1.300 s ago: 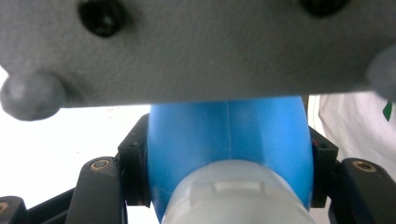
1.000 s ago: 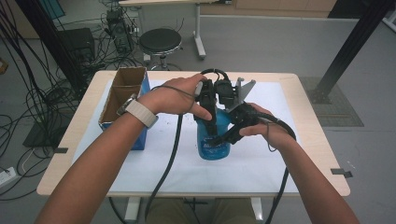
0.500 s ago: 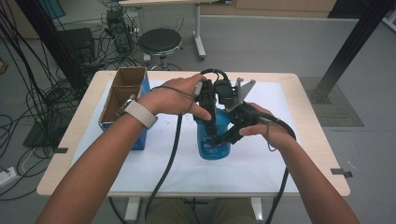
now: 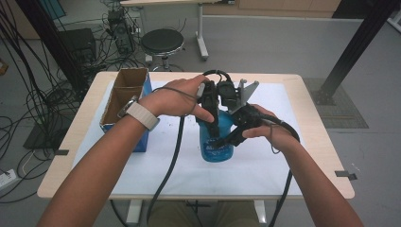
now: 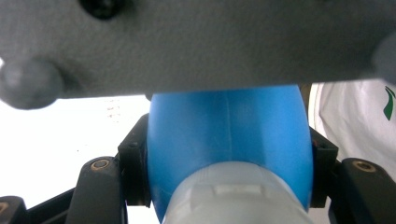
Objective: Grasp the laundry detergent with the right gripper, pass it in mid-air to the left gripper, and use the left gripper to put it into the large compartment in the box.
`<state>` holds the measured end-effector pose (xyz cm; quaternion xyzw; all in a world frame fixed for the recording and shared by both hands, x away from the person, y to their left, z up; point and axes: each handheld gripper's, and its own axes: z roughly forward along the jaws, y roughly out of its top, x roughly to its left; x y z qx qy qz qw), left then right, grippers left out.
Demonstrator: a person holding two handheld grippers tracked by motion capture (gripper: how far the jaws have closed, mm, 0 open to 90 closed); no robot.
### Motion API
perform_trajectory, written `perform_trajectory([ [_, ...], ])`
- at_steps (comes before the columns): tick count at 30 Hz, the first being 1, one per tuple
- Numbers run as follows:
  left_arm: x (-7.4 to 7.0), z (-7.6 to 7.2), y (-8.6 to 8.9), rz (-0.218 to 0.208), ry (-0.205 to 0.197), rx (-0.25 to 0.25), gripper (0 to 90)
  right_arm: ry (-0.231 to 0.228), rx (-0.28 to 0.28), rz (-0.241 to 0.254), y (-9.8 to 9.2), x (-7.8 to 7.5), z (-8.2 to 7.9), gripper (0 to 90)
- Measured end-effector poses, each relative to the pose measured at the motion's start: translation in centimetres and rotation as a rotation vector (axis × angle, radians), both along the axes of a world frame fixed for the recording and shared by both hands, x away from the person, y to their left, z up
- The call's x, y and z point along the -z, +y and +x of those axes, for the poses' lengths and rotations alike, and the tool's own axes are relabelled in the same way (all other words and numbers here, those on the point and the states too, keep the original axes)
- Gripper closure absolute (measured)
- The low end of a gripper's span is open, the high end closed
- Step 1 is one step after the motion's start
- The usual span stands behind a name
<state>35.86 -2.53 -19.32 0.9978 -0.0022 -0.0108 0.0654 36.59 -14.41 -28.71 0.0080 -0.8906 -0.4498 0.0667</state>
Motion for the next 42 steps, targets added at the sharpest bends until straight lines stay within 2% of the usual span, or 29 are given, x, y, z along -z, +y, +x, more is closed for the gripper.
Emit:
perform_trajectory([
  [4,0.0,0.0,0.0,0.001,-0.003,-0.003,37.4,0.015,-0.013,0.003,0.0,0.0,0.0,42.9],
  [8,-0.1,0.0,0.0,0.002,0.001,-0.003,37.4,-0.009,-0.002,0.008,0.0,0.0,0.1,42.8],
  [27,-0.4,0.0,0.0,0.016,-0.002,-0.007,37.5,-0.003,-0.018,0.046,0.2,0.2,0.2,42.3],
  [29,-0.4,0.0,0.0,0.015,-0.005,-0.011,37.6,-0.011,-0.023,0.044,0.2,0.3,0.2,37.8],
  [30,-0.4,0.0,0.1,0.015,-0.008,-0.02,37.5,-0.037,-0.032,0.035,0.3,0.5,0.1,34.6],
  [32,-0.5,0.1,0.2,0.011,-0.009,-0.026,37.5,-0.023,-0.042,0.033,0.0,0.8,0.0,25.5],
  [33,-0.5,0.1,0.4,0.013,-0.01,-0.03,37.5,-0.009,-0.041,0.028,-0.2,0.9,-0.1,23.8],
  [35,-0.5,0.2,0.5,0.003,-0.008,-0.043,37.5,-0.008,-0.024,-0.018,-0.8,1.1,0.0,20.5],
  [36,-0.5,0.3,0.7,0.013,-0.01,-0.042,37.5,0.003,-0.015,-0.041,-1.3,1.2,0.0,19.5],
  [38,-0.6,0.4,0.9,0.014,-0.012,-0.049,37.5,0.024,0.01,-0.057,-2.3,1.1,0.2,15.8],
  [42,-0.7,0.6,1.3,0.015,-0.023,-0.074,37.4,0.029,0.075,-0.092,-3.9,0.7,0.6,10.8],
])
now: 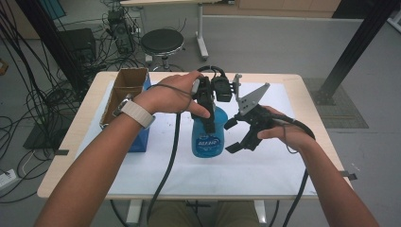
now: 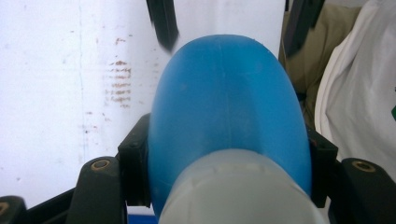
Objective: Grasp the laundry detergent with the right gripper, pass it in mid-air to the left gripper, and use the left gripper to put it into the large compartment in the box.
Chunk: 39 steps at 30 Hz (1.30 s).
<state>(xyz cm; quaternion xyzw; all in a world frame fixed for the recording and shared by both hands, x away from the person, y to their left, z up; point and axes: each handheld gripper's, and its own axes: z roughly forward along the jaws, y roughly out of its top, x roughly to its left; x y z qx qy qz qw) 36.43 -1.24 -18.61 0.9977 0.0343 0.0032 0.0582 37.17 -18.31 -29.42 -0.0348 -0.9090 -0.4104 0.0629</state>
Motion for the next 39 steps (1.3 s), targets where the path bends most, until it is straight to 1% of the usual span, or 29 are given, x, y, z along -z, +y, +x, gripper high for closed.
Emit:
perform_trajectory([
  [1,-0.1,0.0,0.1,0.001,-0.001,-0.008,37.4,-0.005,0.016,-0.015,-0.4,-0.1,0.0,9.2],
  [2,-0.2,0.0,0.2,0.005,-0.003,-0.017,37.4,-0.022,0.032,-0.039,-0.7,-0.2,0.0,5.9],
  [3,-0.2,0.1,0.3,0.005,-0.006,-0.025,37.4,-0.038,0.046,-0.07,-1.0,-0.3,0.1,5.7],
  [4,-0.4,0.1,0.4,0.007,-0.011,-0.03,37.4,-0.045,0.06,-0.094,-1.4,-0.4,0.1,5.8],
  [6,-0.6,0.2,0.6,0.01,-0.016,-0.051,37.4,-0.044,0.085,-0.139,-2.0,-0.5,0.2,5.8],
  [9,-0.9,0.5,1.0,0.02,-0.018,-0.084,37.4,-0.062,0.103,-0.219,-2.8,-0.7,0.4,5.7],
  [13,-1.5,1.0,1.4,0.03,-0.021,-0.163,37.4,-0.077,0.117,-0.292,-3.7,-1.2,0.4,5.7],
  [18,-2.5,1.4,1.9,0.056,-0.047,-0.254,37.4,-0.1,0.131,-0.386,-4.8,-1.9,0.8,6.2],
  [20,-3.0,1.6,2.2,0.046,-0.061,-0.301,37.4,-0.097,0.138,-0.399,-5.2,-2.2,0.9,6.2],
  [22,-3.6,1.8,2.5,0.046,-0.069,-0.346,37.4,-0.091,0.142,-0.41,-5.6,-2.5,1.1,6.3],
  [23,-3.8,1.9,2.7,0.04,-0.073,-0.377,37.4,-0.089,0.145,-0.416,-5.7,-2.6,1.2,6.4],
  [24,-4.1,2.1,2.9,0.045,-0.081,-0.39,37.4,-0.091,0.148,-0.428,-5.9,-2.6,1.3,6.5],
  [25,-4.3,2.1,3.0,0.046,-0.081,-0.407,37.4,-0.09,0.149,-0.44,-6.1,-2.7,1.4,6.5],
  [26,-4.6,2.2,3.1,0.048,-0.086,-0.418,37.3,-0.086,0.149,-0.445,-6.2,-2.7,1.4,6.5],
  [30,-5.5,2.5,3.5,0.045,-0.081,-0.476,37.4,-0.085,0.161,-0.469,-6.8,-2.7,1.6,6.6],
  [34,-6.0,2.7,3.7,0.049,-0.079,-0.518,37.4,-0.077,0.17,-0.453,-7.3,-2.6,1.7,6.8],
  [36,-6.4,2.8,3.8,0.052,-0.081,-0.557,37.4,-0.075,0.174,-0.45,-7.5,-2.5,1.7,6.8],
  [37,-6.6,3.0,3.9,0.057,-0.077,-0.585,37.4,-0.073,0.172,-0.451,-7.5,-2.5,1.7,7.0],
  [39,-6.9,3.2,4.1,0.044,-0.077,-0.622,37.4,-0.071,0.166,-0.459,-7.6,-2.5,1.6,7.6],
])
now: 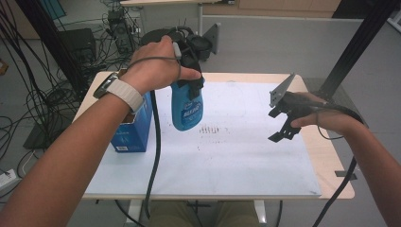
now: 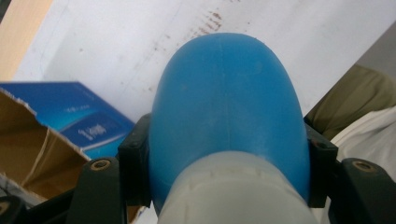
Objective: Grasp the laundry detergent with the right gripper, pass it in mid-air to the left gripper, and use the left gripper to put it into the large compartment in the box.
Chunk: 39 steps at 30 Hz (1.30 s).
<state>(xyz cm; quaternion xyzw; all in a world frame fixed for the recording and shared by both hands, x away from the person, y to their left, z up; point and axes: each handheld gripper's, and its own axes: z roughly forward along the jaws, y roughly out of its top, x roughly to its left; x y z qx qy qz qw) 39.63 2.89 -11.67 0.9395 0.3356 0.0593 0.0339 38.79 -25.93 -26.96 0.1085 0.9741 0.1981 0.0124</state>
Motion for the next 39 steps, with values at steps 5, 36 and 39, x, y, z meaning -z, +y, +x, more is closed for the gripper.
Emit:
perform_trajectory([
  [5,-1.1,0.9,1.0,-0.008,-0.011,-0.11,37.4,-0.01,0.009,-0.018,-0.3,0.0,0.2,7.6],
  [36,-6.3,4.6,7.9,0.043,-0.006,-0.506,37.4,-0.022,0.036,-0.014,-1.1,0.0,1.5,7.7],
  [39,-6.6,4.8,8.7,0.045,-0.006,-0.549,37.4,-0.022,0.037,-0.016,-1.0,0.0,1.6,7.7],
])
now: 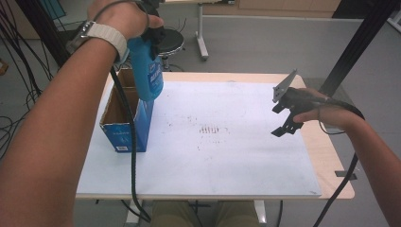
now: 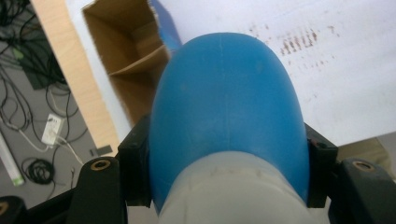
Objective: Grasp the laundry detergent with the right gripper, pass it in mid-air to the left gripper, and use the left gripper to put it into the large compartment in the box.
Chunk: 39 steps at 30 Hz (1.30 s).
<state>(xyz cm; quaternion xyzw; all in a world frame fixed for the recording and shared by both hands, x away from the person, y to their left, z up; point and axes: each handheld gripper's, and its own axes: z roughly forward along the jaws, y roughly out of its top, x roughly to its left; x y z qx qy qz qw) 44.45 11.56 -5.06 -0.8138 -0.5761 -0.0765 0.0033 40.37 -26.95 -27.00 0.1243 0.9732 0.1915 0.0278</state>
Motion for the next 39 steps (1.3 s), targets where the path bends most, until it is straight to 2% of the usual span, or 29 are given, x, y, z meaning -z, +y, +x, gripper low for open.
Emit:
perform_trajectory([
  [9,-0.2,0.5,2.3,-0.007,-0.013,-0.09,37.4,0.012,0.001,-0.005,0.3,0.5,0.5,7.7],
  [19,0.2,0.8,4.2,0.007,-0.018,-0.153,37.4,0.015,0.006,-0.005,0.3,0.8,0.7,7.7],
  [29,0.4,0.9,5.9,-0.011,-0.028,-0.201,37.4,0.017,0.014,-0.01,0.3,1.0,0.8,7.8],
  [39,2.3,1.5,7.2,0.01,-0.009,-0.219,37.4,0.023,0.027,-0.007,0.0,1.5,1.1,7.8],
])
